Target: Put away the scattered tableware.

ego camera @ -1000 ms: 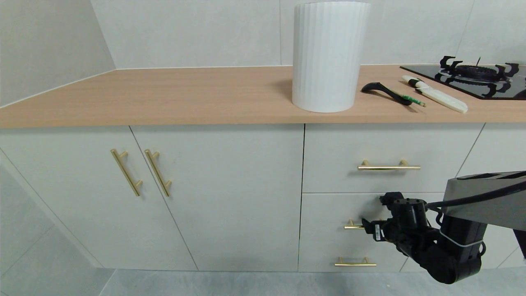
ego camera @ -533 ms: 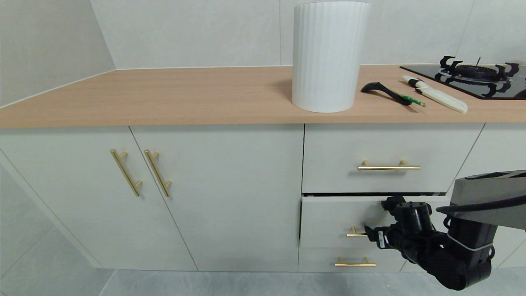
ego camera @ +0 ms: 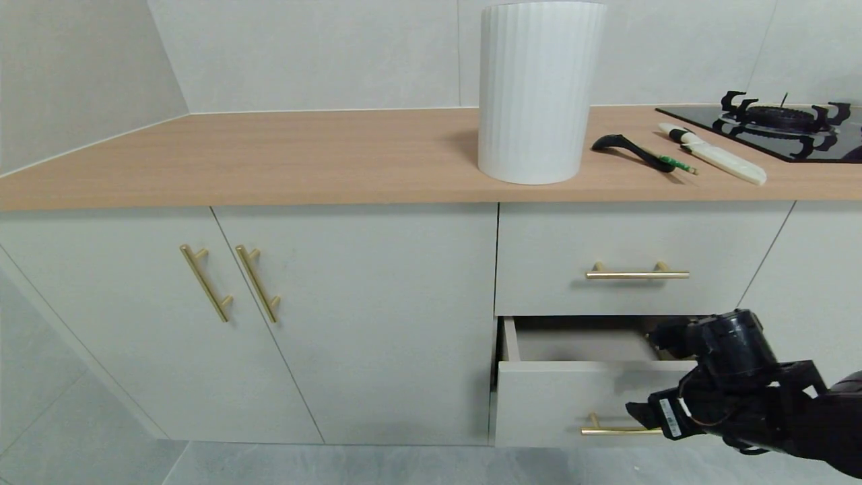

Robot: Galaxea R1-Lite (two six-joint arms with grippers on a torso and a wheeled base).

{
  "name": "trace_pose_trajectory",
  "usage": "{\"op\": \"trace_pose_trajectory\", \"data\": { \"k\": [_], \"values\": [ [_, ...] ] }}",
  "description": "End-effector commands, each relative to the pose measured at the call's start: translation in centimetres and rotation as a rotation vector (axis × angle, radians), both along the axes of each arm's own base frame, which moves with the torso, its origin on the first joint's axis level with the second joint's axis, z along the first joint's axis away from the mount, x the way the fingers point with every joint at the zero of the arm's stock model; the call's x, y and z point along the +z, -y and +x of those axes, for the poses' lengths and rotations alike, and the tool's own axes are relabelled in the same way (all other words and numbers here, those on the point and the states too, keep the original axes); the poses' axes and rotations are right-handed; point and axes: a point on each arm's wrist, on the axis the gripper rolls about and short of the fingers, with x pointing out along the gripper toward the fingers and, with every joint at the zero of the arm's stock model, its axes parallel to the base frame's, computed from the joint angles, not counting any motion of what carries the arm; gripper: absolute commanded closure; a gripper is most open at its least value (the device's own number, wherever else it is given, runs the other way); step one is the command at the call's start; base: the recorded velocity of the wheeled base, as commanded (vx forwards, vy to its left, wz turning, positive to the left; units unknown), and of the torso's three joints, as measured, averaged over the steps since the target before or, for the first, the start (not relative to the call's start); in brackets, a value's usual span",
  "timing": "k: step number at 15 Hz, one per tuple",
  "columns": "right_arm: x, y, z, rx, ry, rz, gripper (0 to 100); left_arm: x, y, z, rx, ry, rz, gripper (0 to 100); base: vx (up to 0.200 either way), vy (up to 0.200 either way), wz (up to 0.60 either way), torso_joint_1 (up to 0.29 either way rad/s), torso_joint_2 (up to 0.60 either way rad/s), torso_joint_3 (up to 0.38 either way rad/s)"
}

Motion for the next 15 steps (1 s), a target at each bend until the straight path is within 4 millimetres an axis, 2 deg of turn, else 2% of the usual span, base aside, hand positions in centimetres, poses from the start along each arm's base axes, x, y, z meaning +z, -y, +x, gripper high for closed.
{"op": "trace_pose_trajectory", "data": {
  "k": [1,3,4,10,15],
  "values": [
    [7.7,-0.1,-3.4,0.054,0.198,0.094,0,0.0,0.0,0.0,0.0,-0.001,0.0,0,0.0,0.0,0.0,0.0,0.0,0.0],
    [8.0,-0.3,-2.9,0.03,0.231,0.137,0,0.0,0.0,0.0,0.0,-0.001,0.0,0,0.0,0.0,0.0,0.0,0.0,0.0],
    [7.5,-0.7,-2.1,0.002,0.238,0.168,0,0.0,0.0,0.0,0.0,-0.001,0.0,0,0.0,0.0,0.0,0.0,0.0,0.0],
    [2.0,-2.5,2.3,-0.086,0.243,0.207,0,0.0,0.0,0.0,0.0,-0.001,0.0,0,0.0,0.0,0.0,0.0,0.0,0.0],
    [-0.2,-2.9,3.3,-0.116,0.23,0.173,0,0.0,0.0,0.0,0.0,-0.003,0.0,0,0.0,0.0,0.0,0.0,0.0,0.0]
  ]
}}
